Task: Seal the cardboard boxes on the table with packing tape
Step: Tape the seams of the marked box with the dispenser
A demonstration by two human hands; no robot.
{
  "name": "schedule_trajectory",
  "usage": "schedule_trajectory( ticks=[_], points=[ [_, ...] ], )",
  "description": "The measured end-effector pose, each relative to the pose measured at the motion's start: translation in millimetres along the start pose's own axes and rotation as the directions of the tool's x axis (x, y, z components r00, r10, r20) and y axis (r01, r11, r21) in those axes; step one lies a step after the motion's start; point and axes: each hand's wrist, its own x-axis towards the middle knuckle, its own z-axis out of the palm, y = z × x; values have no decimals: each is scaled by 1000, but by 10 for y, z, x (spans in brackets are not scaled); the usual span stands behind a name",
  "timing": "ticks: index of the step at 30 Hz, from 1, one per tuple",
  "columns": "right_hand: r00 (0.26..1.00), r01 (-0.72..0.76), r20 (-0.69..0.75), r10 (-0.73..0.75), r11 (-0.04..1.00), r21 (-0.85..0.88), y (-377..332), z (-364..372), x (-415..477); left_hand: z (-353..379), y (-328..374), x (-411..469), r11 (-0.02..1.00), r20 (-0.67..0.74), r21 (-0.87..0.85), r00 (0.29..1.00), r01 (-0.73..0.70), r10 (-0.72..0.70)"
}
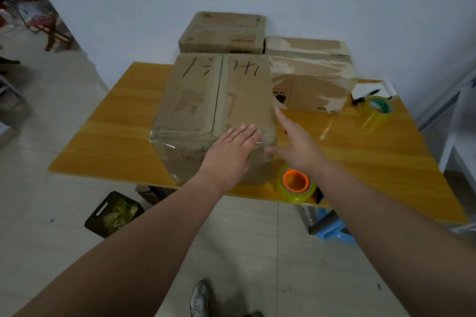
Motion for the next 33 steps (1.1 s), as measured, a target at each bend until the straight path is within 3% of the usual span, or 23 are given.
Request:
schedule_trajectory(
  ticks=[3, 5, 9, 14, 17, 18, 21, 23, 30, 33],
  points=[
    [982, 180, -35, -184, 979, -94, -80, 56, -113, -1, -23, -8, 1000, 20, 15, 1000, -15, 14],
    [976, 209, -28, -218, 960, -188, -127, 117, -155, -26, -66, -20, 997, 51, 58, 997, -54, 51],
    [981, 144, -61, -184, 901, -409, -151, 156, -186, -120, -495, -231, 995, 28, 95, 999, 23, -25],
    [983, 40, -141, -120, 882, -470, -252, 295, -248, -190, -1272, -792, 982, 9, 155, 994, 106, -109],
    [986, -27, -153, -69, 833, -552, -367, 366, -284, -232, -1662, -978, 962, 58, 93, 963, 258, -264],
    [981, 4, -158, -111, 830, -558, -446, 400, -298, -244, -1772, -1020, 963, 79, 79, 962, 257, -263],
    [937, 229, -122, -329, 838, -496, -870, 588, -250, -282, -1940, -1004, 989, 43, -60, 990, 136, -133],
    [935, 287, -51, -351, 833, -472, -1189, 781, -98, -321, -1919, -846, 976, 2, -204, 997, 78, -80],
    [984, 162, 29, -175, 817, -553, -1554, 1284, 293, -240, -1978, -436, 962, 46, -266, 996, -57, 72],
    [983, 143, 5, -183, 749, -647, -1510, 1376, 254, -233, -2071, -440, 968, 50, -225, 990, -116, 130]
  ],
)
